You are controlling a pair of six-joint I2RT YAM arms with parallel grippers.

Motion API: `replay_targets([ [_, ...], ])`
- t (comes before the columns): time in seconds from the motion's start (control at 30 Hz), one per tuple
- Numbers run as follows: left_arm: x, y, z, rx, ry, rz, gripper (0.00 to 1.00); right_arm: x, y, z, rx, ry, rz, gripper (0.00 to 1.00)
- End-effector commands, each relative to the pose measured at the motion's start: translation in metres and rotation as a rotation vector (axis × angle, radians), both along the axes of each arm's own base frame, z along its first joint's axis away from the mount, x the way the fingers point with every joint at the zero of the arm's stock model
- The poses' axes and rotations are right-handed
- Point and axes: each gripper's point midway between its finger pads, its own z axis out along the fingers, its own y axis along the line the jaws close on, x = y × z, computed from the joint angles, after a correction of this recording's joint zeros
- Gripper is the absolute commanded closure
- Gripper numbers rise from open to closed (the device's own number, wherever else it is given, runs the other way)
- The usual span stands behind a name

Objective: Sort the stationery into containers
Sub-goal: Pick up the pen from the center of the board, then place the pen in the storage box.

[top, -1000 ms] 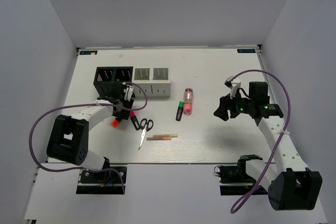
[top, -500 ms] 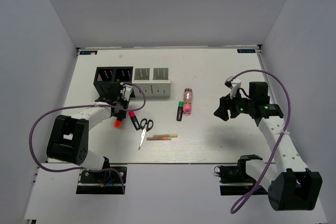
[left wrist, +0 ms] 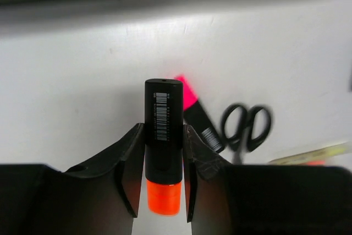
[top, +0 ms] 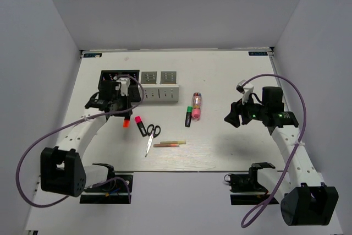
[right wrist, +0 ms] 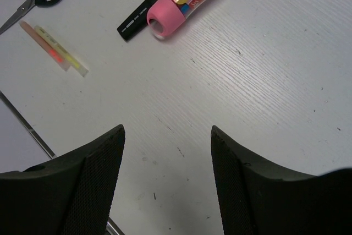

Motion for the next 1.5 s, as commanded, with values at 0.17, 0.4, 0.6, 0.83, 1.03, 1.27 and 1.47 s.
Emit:
replay_targets([
  [0.17,0.064,0.013,0.117,-0.121,-0.35,0.22,1.0,-0.004,0.003,-0.003,0.018,0.004,0.02,0.33],
  [0.4,0.131,0.073,0.16,-0.013,-0.675,0.486,1.0,-0.003,0.004,-0.008,0.022,0.021,0.026,0.33],
  [0.6,0.168,0.103,0.179,0.022,-0.731,0.544,1.0,-0.002,0.004,-0.017,0.012,0.054,0.026,0.33],
  [0.83,0.201,0.112,0.168,0.077,-0.812,0.527,1.0,0.001,0.003,-0.023,0.002,0.068,0.028,0.33],
  [1.03,0.208,0.109,0.136,0.083,-0.791,0.512,1.0,0.004,-0.001,-0.027,-0.02,0.068,0.016,0.33],
  [1.27,0.201,0.108,0.119,0.09,-0.772,0.517,0.68,0.003,0.0,-0.026,-0.015,0.073,0.017,0.33],
  [1.47,0.193,0.103,0.122,0.076,-0.756,0.496,0.31,0.002,0.0,-0.025,-0.017,0.066,0.02,0.33],
])
